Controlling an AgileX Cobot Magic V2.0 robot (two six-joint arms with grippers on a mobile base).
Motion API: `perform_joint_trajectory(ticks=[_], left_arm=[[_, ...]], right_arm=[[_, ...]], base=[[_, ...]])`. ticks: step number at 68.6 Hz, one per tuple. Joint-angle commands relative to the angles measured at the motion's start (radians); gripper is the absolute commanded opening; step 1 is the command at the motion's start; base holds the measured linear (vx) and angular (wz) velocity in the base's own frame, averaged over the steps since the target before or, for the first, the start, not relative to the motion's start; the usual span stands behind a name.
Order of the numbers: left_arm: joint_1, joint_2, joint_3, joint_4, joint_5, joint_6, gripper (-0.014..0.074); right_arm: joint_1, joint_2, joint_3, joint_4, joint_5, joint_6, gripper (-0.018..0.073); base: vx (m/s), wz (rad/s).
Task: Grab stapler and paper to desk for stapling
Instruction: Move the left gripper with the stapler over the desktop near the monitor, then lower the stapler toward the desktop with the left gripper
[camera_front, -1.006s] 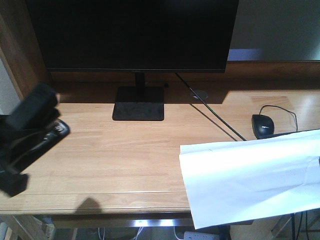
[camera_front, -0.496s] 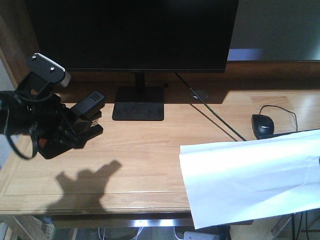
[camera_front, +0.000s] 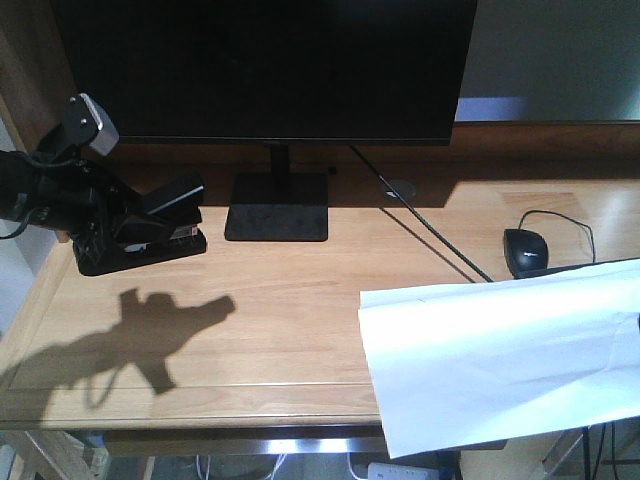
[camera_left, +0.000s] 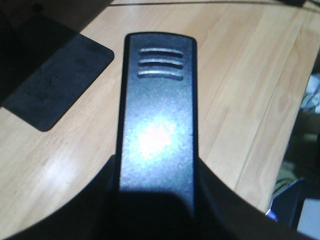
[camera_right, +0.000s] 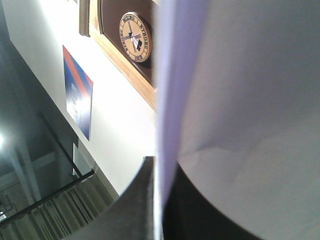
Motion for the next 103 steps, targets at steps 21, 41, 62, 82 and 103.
perform_joint_trajectory(ticks=[21, 41, 62, 82, 103], left_arm=[[0.008, 0.247, -0.206, -0.103, 0.192, 0.239, -0.0005], [-0.004, 0.396, -0.261, -0.217, 0.188, 0.325, 0.0022], [-0.035, 0.486, -0.302, -0.217, 0.114, 0.36, 0.0094], [-0.052, 0.528, -0.302, -0.217, 0.074, 0.349, 0.0195], [-0.053, 0.498, -0.302, -0.217, 0.055, 0.174, 0.0456]], right_arm=[[-0.001, 0.006, 0.024, 0.017, -0.09, -0.014, -0.0005], [-0.001, 0.006, 0.024, 0.017, -0.09, -0.014, -0.0005], [-0.001, 0.006, 0.024, 0.016, -0.09, -0.014, -0.0005], [-0.001, 0.006, 0.024, 0.016, -0.09, -0.014, -0.0005], [-0.001, 0.006, 0.024, 0.016, -0.09, -0.014, -0.0005]], base=[[0.0, 0.0], [0.0, 0.0], [0.0, 0.0], [0.0, 0.0], [0.0, 0.0]])
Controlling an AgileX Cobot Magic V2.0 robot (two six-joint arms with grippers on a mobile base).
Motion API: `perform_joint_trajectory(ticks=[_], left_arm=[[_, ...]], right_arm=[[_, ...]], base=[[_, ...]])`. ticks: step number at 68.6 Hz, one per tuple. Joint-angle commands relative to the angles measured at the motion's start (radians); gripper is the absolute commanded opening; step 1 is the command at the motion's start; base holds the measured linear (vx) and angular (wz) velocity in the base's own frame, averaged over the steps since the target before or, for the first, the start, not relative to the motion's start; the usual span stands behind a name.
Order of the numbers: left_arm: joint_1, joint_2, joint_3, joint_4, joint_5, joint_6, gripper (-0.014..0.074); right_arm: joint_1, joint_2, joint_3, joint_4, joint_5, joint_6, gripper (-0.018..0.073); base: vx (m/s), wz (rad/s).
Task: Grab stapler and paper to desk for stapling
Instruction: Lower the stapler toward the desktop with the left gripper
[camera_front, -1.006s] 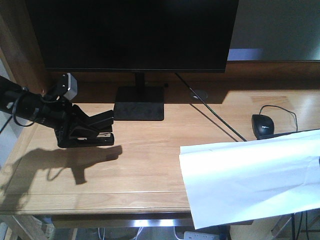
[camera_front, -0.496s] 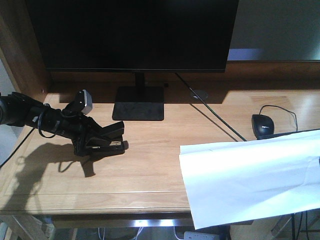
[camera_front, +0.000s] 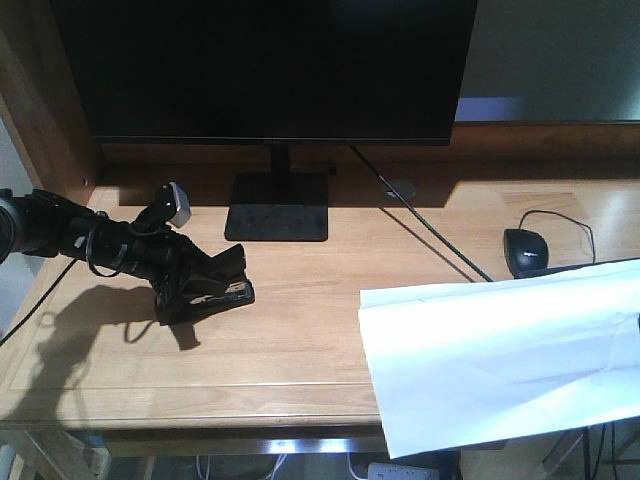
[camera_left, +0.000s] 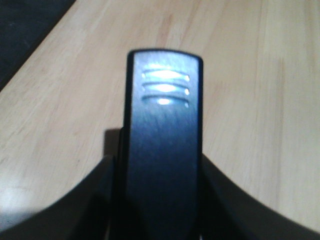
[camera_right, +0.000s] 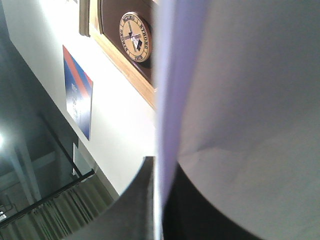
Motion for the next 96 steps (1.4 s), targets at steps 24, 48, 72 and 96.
perform_joint_trajectory(ticks=[24, 48, 72, 96], left_arm=[[-0.006, -0.188, -0.025, -0.053, 0.007, -0.083, 0.0494], [-0.007, -0.196, -0.025, 0.06, 0.006, -0.079, -0.0009], [-0.007, -0.196, -0.025, 0.06, 0.022, -0.08, -0.0008], [-0.007, -0.196, -0.025, 0.06, 0.022, -0.08, -0.0008]], right_arm=[[-0.001, 0.006, 0.024, 0.016, -0.09, -0.014, -0.0005], [-0.001, 0.006, 0.024, 0.016, -0.09, -0.014, -0.0005], [-0.001, 0.006, 0.024, 0.016, -0.09, -0.014, -0.0005], [-0.001, 0.006, 0.024, 0.016, -0.09, -0.014, -0.0005]], base=[[0.0, 0.0], [0.0, 0.0], [0.0, 0.0], [0.0, 0.0]])
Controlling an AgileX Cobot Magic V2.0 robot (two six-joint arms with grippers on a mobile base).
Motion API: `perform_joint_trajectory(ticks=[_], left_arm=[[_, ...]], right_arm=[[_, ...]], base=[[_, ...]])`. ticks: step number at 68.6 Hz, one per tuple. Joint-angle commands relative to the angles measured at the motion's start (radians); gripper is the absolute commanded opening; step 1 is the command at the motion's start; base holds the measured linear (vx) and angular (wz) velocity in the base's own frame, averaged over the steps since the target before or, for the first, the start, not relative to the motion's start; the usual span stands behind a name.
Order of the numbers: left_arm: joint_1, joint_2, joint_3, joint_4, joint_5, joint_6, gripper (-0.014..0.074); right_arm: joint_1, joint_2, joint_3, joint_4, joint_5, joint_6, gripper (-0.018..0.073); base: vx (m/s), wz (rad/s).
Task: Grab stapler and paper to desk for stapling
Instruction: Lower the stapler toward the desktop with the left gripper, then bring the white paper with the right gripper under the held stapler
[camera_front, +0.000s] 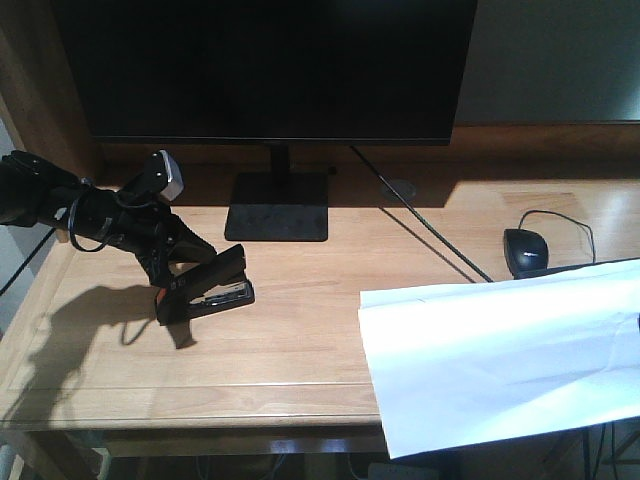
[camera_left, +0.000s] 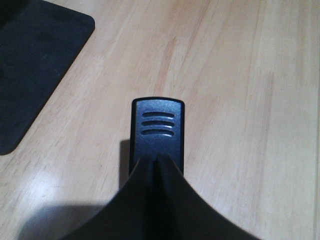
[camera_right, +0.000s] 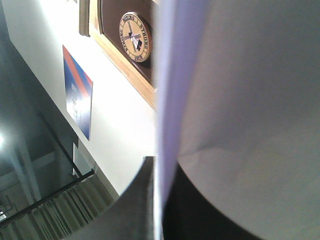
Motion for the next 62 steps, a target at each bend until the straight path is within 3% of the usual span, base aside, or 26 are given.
perform_joint_trajectory(ticks=[1, 38, 54, 62], left_arm=[[-0.006, -0.063, -0.025, -0.05, 0.027, -0.007, -0.0008], [-0.006, -0.063, -0.025, -0.05, 0.027, -0.007, -0.0007], [-0.006, -0.063, -0.025, -0.05, 0.027, -0.007, -0.0006], [-0.006, -0.063, -0.025, -0.05, 0.027, -0.007, -0.0006]], right_arm=[[-0.001, 0.006, 0.024, 0.016, -0.09, -0.014, -0.0005], [-0.001, 0.006, 0.024, 0.016, -0.087, -0.007, -0.0005], [-0.001, 0.006, 0.011, -0.093, -0.063, 0.074, -0.0005], [-0.001, 0.006, -0.039, -0.28, 0.02, 0.15, -0.0005]], base=[[0.0, 0.0], [0.0, 0.0], [0.0, 0.0], [0.0, 0.0]])
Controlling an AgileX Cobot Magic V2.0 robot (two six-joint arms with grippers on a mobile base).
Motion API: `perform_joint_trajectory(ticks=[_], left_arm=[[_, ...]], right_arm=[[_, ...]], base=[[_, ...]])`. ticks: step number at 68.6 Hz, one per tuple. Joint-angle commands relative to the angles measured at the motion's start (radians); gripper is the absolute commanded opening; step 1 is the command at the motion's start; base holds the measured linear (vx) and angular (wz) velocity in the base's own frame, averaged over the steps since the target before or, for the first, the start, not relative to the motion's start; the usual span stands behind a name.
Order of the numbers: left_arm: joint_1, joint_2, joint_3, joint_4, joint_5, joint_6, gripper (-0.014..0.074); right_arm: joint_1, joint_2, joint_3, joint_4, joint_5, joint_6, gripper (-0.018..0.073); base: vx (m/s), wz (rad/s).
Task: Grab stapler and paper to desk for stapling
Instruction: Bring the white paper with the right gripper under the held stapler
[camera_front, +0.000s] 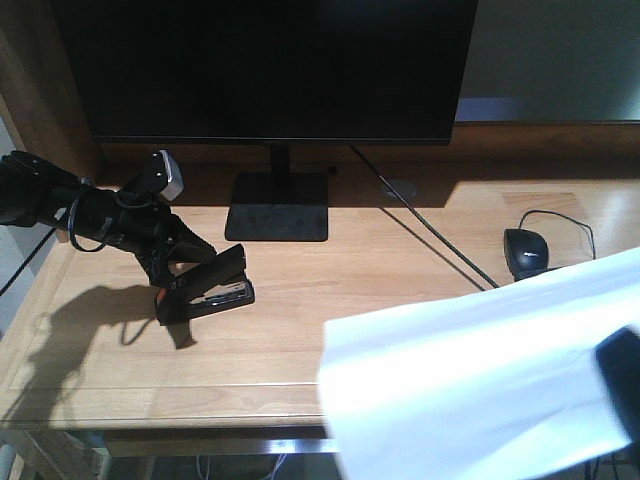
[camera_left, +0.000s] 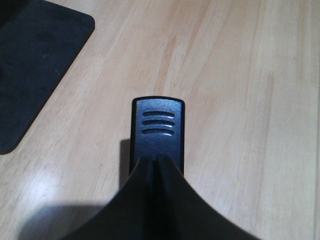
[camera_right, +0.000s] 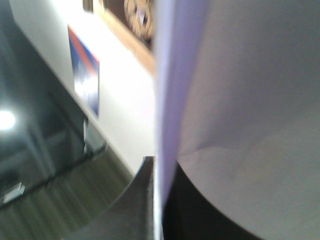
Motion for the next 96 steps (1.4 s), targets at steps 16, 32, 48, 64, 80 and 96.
perform_joint_trajectory(ticks=[16, 32, 48, 64, 80, 96], left_arm=[[-0.006, -0.063, -0.025, -0.05, 0.027, -0.007, -0.0006], [-0.006, -0.063, -0.025, -0.05, 0.027, -0.007, -0.0006], [-0.006, -0.063, -0.025, -0.05, 0.027, -0.007, -0.0006], [-0.006, -0.063, -0.025, -0.05, 0.027, -0.007, -0.0006], [-0.006, -0.063, -0.025, -0.05, 0.027, -0.007, -0.0006], [-0.006, -0.063, -0.025, -0.05, 0.027, -0.007, -0.0006]], right_arm=[[-0.001, 0.016, -0.248, -0.621, 0.217, 0.234, -0.0005], [-0.001, 0.123, -0.427, -0.971, 0.239, 0.47, -0.0005], [-0.001, 0.337, -0.555, -1.099, 0.184, 0.551, -0.0005], [0.0, 0.61, -0.668, -1.091, 0.145, 0.529, -0.0005], [0.0, 0.832, -0.795, -1.09, 0.085, 0.524, -0.0005], [0.0, 0.967, -0.842, -1.089, 0.124, 0.526, -0.0005]], base=[[0.0, 0.0], [0.0, 0.0], [0.0, 0.0], [0.0, 0.0], [0.0, 0.0], [0.0, 0.0]])
